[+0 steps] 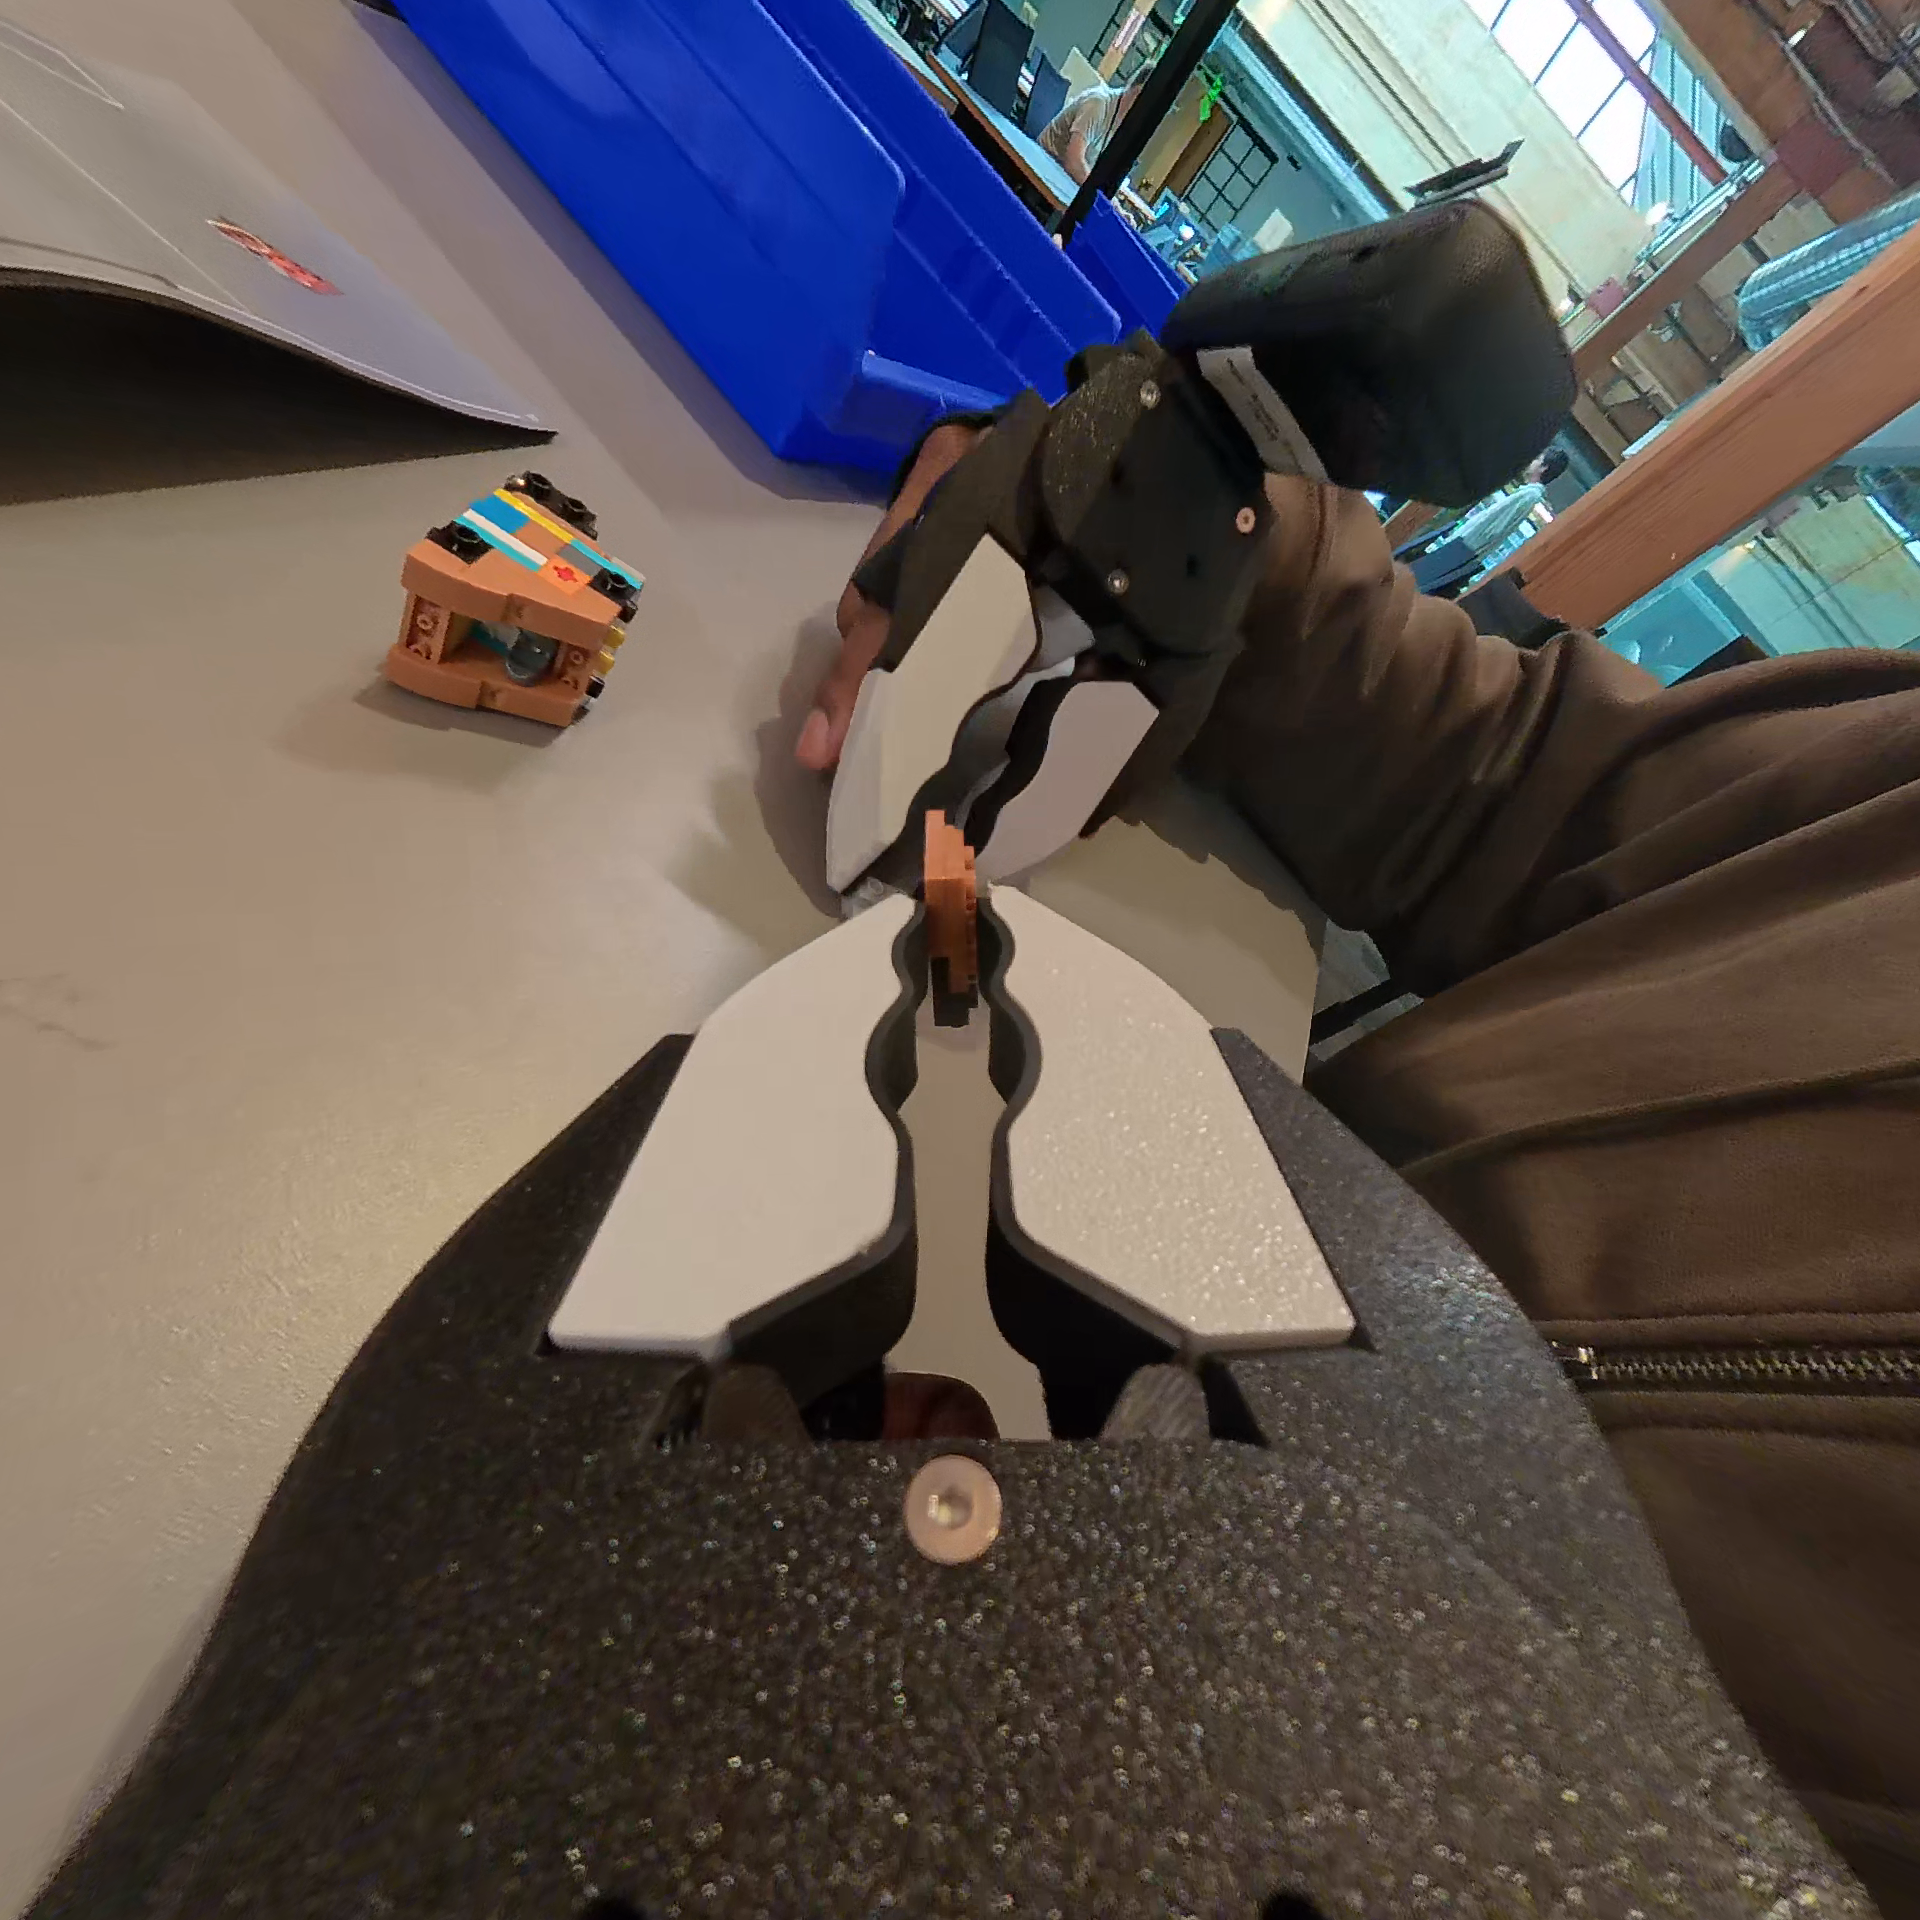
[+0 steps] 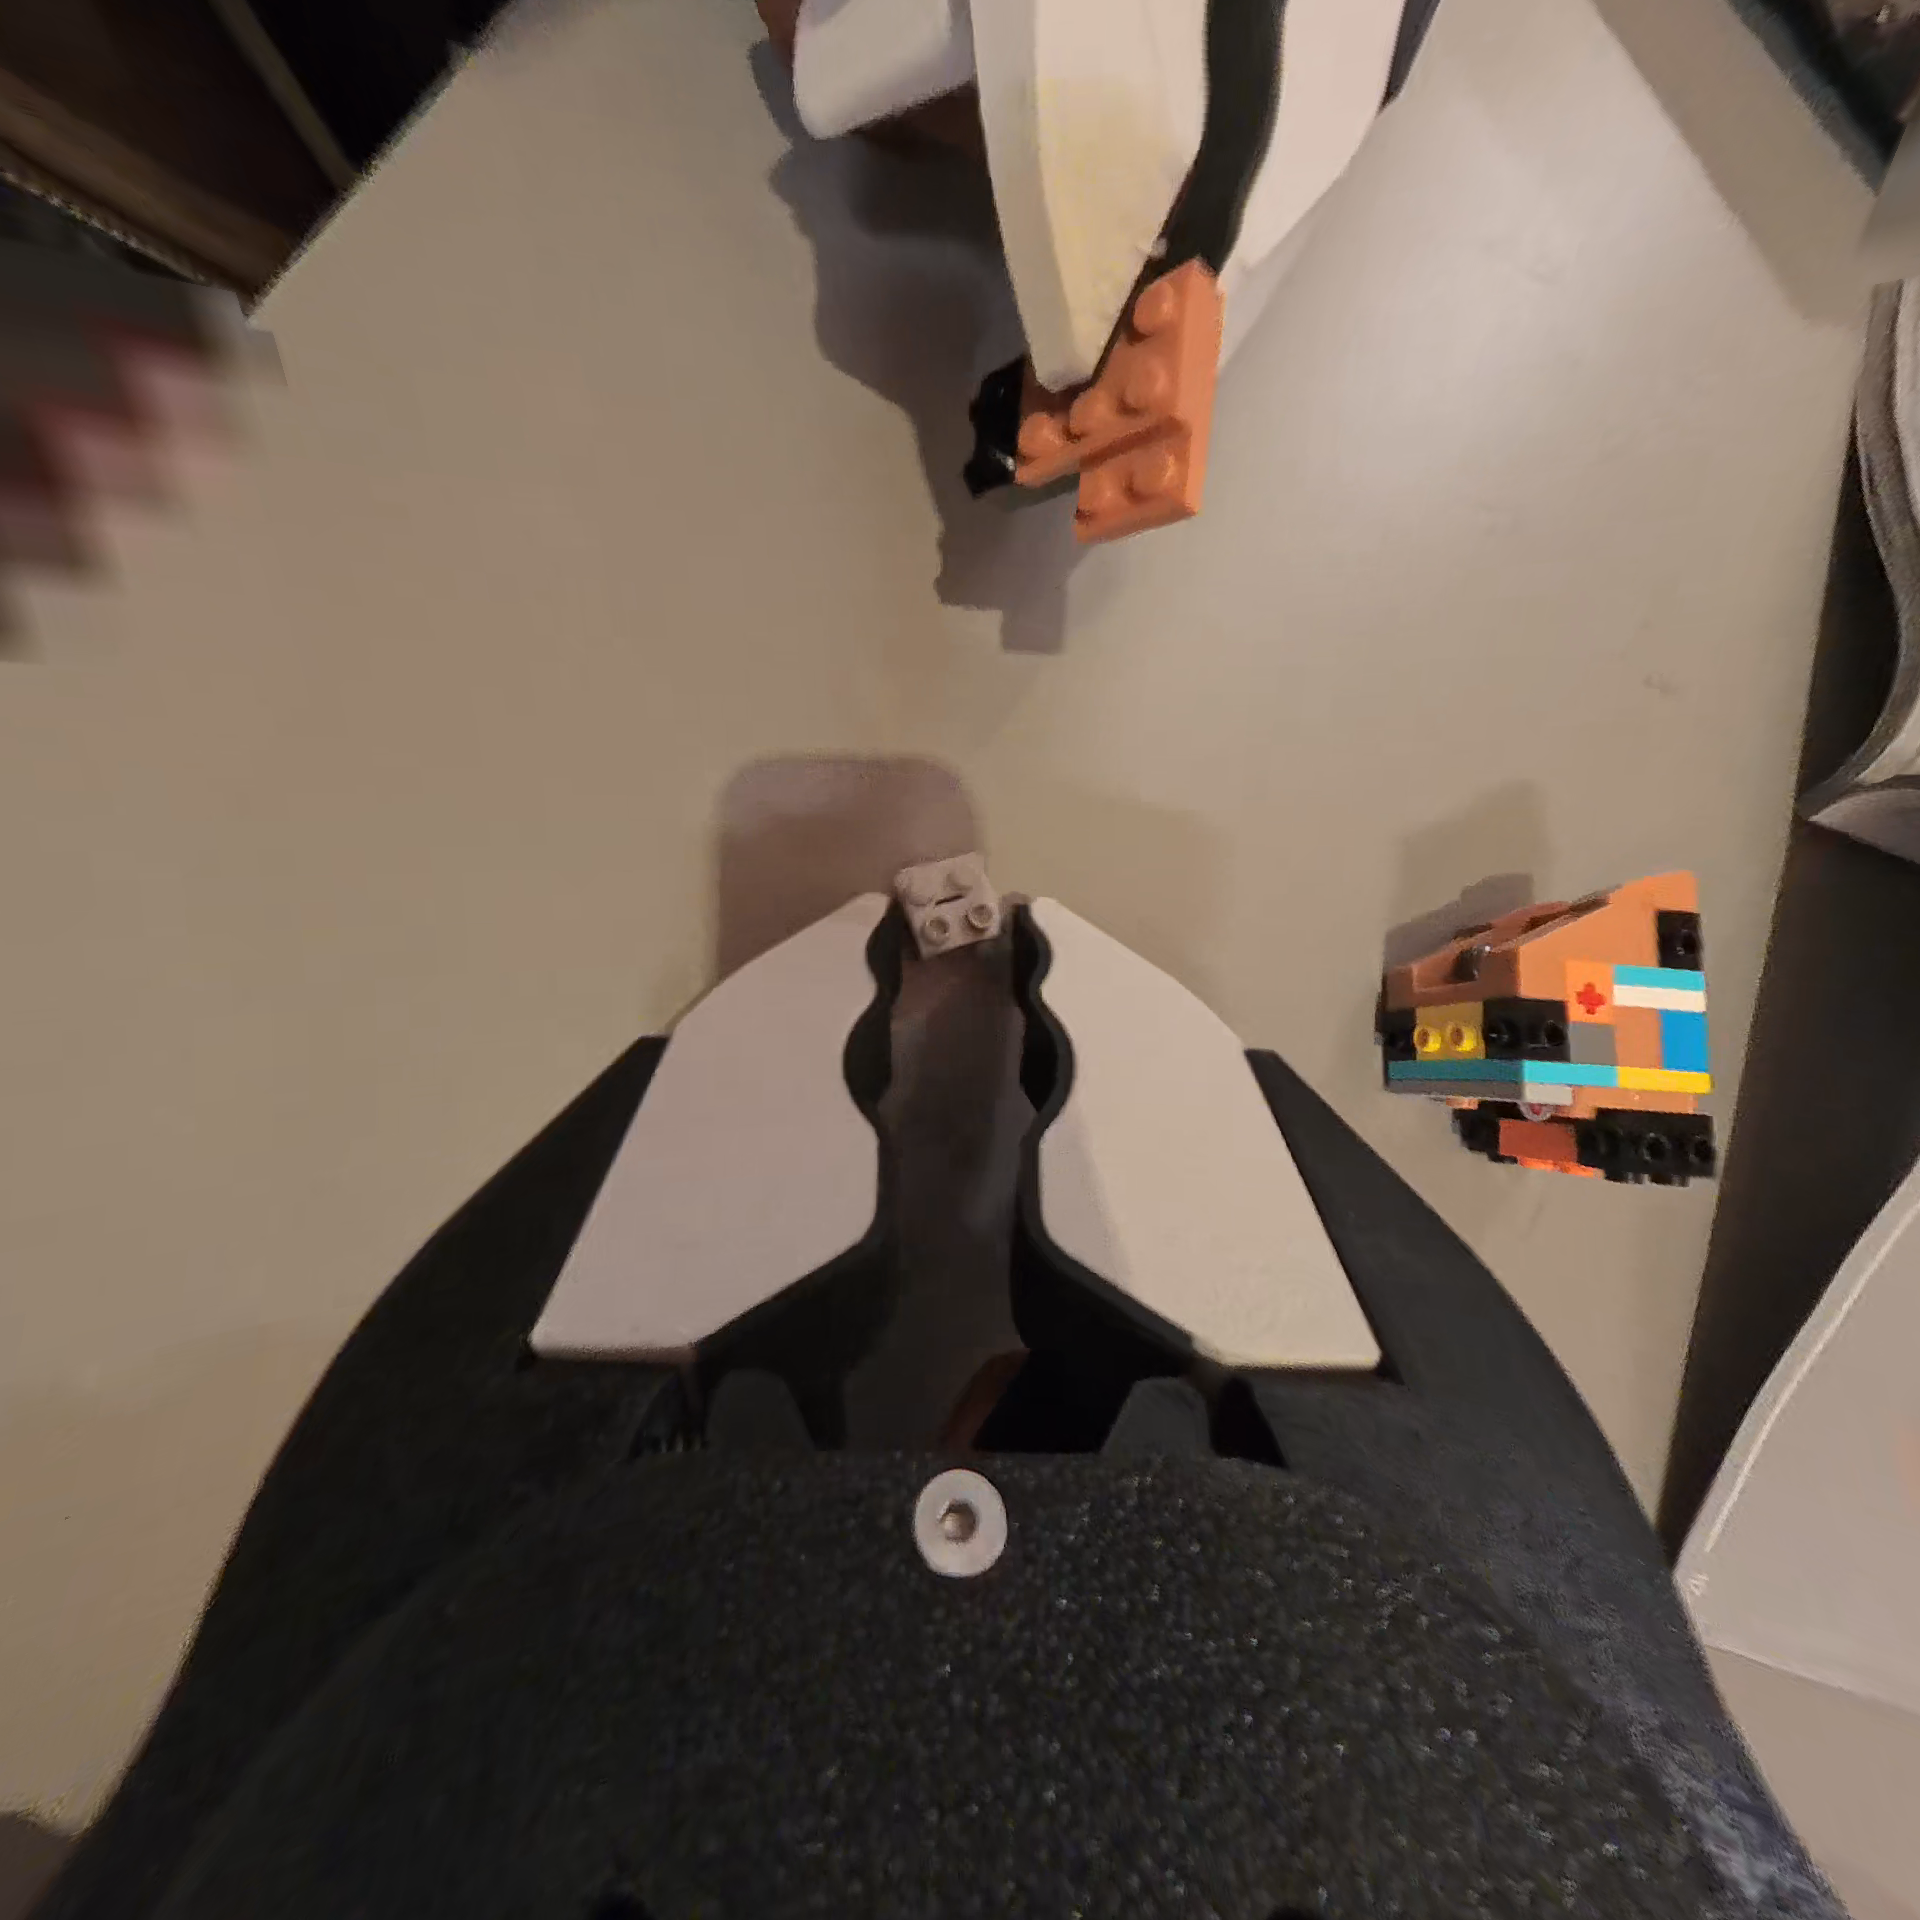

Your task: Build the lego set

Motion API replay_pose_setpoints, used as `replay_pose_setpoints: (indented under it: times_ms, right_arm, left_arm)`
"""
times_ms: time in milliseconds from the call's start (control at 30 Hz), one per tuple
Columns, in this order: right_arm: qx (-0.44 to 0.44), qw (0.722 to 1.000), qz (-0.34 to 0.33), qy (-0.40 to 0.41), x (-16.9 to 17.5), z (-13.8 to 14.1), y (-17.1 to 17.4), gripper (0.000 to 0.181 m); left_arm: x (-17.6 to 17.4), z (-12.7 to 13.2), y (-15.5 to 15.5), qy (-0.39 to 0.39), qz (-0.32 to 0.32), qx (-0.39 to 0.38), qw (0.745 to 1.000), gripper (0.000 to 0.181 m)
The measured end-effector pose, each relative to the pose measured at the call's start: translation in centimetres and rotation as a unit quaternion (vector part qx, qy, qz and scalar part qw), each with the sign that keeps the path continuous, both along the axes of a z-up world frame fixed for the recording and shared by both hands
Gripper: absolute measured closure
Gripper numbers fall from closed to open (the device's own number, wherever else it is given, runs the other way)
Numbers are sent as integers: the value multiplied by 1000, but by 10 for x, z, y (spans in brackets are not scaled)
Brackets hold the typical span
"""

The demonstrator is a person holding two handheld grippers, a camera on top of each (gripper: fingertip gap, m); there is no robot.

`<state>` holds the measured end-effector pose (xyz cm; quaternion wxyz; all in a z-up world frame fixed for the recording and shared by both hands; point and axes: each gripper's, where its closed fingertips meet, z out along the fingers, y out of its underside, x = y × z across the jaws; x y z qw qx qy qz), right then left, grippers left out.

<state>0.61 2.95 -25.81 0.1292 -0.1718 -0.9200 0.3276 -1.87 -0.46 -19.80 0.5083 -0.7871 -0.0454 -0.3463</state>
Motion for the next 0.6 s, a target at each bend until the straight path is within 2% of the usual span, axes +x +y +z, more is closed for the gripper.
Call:
replay_pose_setpoints:
  times_ms: [167, 333, 467, 600]
  right_arm:
    - [-21, 996, -61, 55, -12, 6, -4, 164]
    - [-105, 972, -128, 165, -20, 49, -16, 164]
    - [-110, 960, -160, 203, -21, 63, -18, 164]
    - [-66, 951, -169, 250, -24, 65, -16, 164]
  left_arm:
    - [-5, 2, 2, -18, 10, 4, 1000, 173]
    - [-12, 7, 6, -40, 32, 16, 999, 173]
    - [-10, 8, 9, -50, 35, 19, 998, 173]
    - [-4, 9, 11, -70, 34, 16, 997, 173]
